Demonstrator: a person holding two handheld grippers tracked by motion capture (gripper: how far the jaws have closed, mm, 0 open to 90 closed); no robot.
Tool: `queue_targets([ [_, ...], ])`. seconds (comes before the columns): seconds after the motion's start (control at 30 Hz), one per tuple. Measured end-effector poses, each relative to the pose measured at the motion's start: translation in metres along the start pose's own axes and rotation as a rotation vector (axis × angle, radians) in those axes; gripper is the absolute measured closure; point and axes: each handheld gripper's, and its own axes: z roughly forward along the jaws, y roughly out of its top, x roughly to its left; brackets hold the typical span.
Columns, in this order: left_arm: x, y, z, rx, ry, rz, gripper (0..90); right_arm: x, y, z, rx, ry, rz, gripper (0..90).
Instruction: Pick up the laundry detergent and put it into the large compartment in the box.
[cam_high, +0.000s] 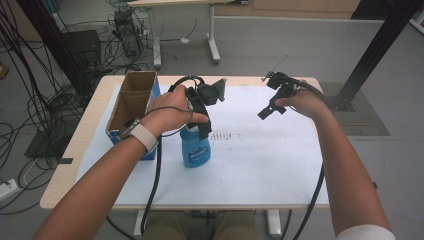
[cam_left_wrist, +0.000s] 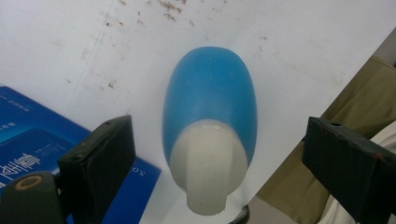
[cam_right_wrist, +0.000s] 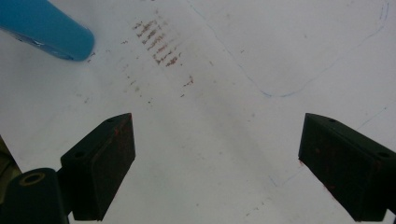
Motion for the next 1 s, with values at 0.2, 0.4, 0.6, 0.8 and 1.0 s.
queue_targets([
  [0.2, 0.001, 0.001, 0.003, 0.006, -0.003, -0.005, 10.4, 0.0, 0.0, 0.0, 0.001, 0.0, -0.003, 10.9],
  [0.4, 0.001, 0.0, 0.006, 0.003, -0.005, -0.012, 10.9, -0.001, -0.001, 0.001, 0.0, 0.0, 0.002, 10.9],
  [0.6, 0.001, 0.0, 0.009, 0.005, -0.006, -0.01, 10.9, 0.0, -0.001, 0.001, 0.0, 0.0, 0.0, 10.9],
  [0.8, 0.002, 0.001, 0.012, 0.007, -0.004, -0.014, 10.9, 0.0, 0.0, 0.002, 0.003, 0.0, -0.002, 10.9],
  [1.0, 0.002, 0.001, 0.013, 0.007, -0.002, -0.015, 10.9, 0.0, -0.001, 0.002, 0.002, 0.002, -0.001, 10.9],
])
